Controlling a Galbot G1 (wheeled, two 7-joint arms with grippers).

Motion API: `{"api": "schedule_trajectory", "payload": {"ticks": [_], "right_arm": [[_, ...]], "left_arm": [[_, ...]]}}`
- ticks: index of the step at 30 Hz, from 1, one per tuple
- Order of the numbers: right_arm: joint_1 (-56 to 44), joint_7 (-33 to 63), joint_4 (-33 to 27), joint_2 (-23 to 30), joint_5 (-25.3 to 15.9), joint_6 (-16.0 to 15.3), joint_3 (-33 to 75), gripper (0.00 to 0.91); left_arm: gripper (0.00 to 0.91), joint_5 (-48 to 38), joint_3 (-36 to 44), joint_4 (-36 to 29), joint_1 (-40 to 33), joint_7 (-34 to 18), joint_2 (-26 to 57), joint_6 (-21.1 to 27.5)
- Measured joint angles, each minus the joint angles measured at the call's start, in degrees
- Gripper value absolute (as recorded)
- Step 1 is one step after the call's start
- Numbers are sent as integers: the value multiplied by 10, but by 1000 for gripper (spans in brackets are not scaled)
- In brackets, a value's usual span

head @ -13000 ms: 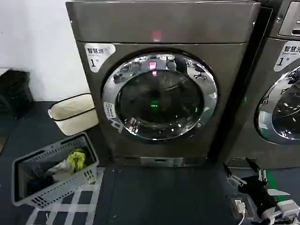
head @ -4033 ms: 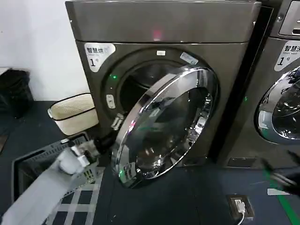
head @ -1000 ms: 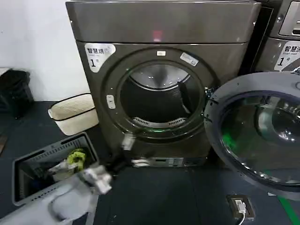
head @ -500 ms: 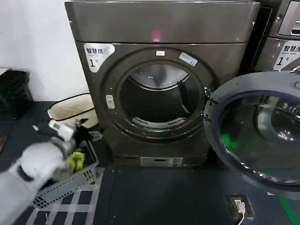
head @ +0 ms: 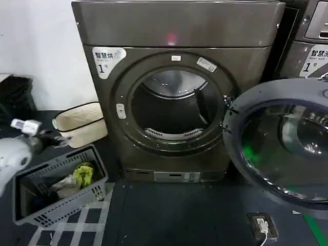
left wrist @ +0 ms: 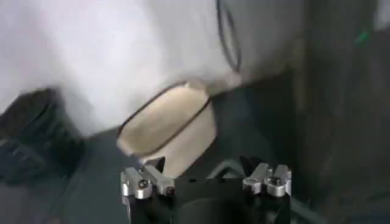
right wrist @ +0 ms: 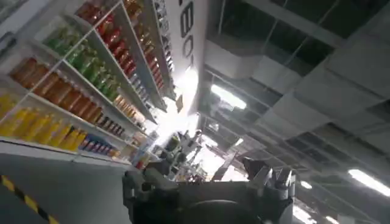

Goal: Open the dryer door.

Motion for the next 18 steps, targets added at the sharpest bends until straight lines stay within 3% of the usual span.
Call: {"api": "schedule_trajectory", "payload": {"ticks": [7,18], "right_arm": [[0,1,0,-5,1,7,-22,907],[10,2,-8,-6,-5,23,-59,907]], "left_arm": [[907,8,38,26,21,74,88,0],[907,105,100,42,32,385,174,-1]]}}
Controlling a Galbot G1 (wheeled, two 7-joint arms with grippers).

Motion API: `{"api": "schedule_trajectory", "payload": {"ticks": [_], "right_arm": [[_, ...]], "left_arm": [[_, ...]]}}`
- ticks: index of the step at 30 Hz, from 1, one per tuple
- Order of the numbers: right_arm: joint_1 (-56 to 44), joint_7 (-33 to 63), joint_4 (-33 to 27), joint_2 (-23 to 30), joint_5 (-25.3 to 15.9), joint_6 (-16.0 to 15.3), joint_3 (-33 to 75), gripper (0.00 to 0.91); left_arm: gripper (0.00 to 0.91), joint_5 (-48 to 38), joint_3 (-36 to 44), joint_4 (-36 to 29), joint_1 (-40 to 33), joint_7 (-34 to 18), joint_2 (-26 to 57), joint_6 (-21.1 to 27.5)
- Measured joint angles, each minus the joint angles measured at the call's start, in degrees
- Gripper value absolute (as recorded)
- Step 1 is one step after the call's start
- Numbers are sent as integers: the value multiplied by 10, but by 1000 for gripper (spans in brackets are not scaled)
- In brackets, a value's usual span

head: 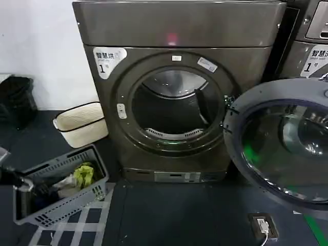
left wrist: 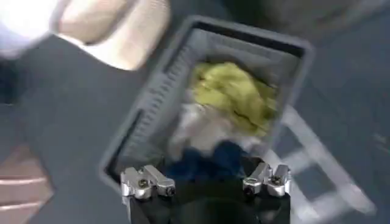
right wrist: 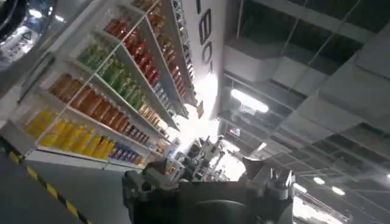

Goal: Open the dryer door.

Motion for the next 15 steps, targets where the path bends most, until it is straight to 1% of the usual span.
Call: {"api": "schedule_trajectory", "payload": {"ticks": [4,5,9,15], "right_arm": [[2,-2,6,0,0,0,-5,907],[2,-2,7,0,0,0,-5,907],[-2,-2,7,0,0,1,-2,907],[-1,-3,10,1,0,1,-2,907]], "left_arm": [[907,54,2,1,-11,122,-11,0],[907,59,3,-2,-13,140,-15,0],[907,81,7,-10,-22,166,-33,0],[907,100,8,-2,-34,178,-48,0]]}}
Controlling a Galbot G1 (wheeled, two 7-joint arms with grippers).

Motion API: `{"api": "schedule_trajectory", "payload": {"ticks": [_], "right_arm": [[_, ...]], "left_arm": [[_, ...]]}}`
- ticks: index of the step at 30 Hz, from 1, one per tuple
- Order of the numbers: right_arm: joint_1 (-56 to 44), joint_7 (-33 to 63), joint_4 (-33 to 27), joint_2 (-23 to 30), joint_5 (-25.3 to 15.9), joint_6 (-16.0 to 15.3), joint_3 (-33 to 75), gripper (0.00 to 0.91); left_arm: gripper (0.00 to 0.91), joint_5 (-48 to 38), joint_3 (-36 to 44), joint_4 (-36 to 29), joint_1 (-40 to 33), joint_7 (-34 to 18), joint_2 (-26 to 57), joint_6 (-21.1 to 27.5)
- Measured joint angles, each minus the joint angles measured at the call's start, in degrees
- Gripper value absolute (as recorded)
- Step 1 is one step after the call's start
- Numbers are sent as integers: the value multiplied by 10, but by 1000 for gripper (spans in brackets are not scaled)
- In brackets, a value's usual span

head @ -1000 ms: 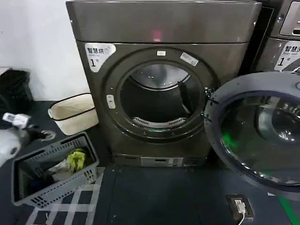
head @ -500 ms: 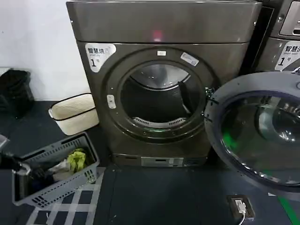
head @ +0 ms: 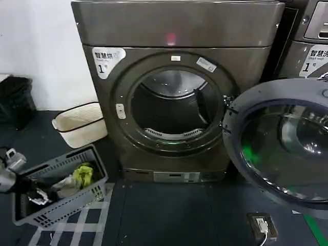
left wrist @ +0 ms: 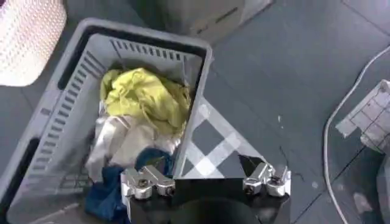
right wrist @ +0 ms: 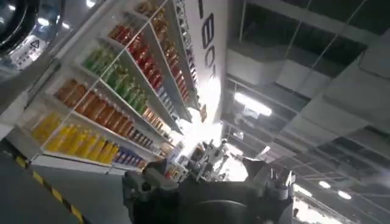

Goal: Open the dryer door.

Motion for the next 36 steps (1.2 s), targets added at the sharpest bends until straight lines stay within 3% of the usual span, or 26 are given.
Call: {"api": "schedule_trajectory", "payload": {"ticks": [28,36], "right_arm": [[0,-24,-10,2,9,19,1,907],[-4,-33,-14,4,20,46,6,907]], "left_arm": [[907,53,-22,107,-9,4,-3,0],[907,45,-27,111,-8,5,-3,0]]}}
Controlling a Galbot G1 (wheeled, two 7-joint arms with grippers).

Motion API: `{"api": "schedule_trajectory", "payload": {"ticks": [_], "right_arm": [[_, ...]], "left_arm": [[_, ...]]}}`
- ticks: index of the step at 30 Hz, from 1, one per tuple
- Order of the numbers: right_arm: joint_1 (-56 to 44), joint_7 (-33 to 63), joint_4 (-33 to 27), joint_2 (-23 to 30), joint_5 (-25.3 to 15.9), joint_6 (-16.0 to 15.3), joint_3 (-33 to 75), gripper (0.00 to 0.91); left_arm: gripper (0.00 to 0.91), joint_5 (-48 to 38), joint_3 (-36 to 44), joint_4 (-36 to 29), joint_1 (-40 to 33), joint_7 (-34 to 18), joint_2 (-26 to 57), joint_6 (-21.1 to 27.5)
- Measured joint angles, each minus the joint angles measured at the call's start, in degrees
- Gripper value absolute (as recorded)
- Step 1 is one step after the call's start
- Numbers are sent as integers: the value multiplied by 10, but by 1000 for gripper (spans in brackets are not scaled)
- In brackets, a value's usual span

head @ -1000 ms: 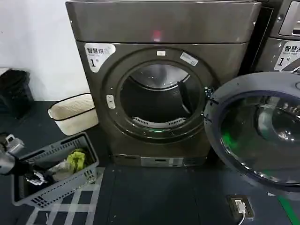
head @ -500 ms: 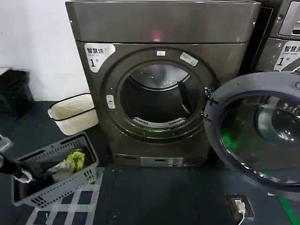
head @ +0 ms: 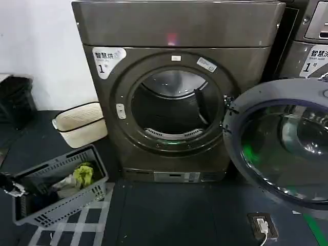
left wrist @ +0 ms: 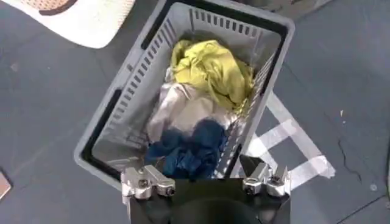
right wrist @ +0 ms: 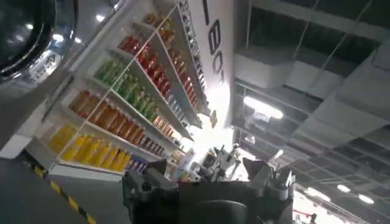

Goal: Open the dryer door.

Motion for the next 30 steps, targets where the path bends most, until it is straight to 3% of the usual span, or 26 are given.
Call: {"api": "schedule_trajectory", "payload": {"ticks": [19,30], "right_arm": [[-5,-9,-2,2,3,20,10,907],[-5,-7,1,3,2,15,11,907]], "left_arm": [[907,7,0,-5,-2,3,-10,0],[907,12,0,-11,-2,3,-14,0]]}}
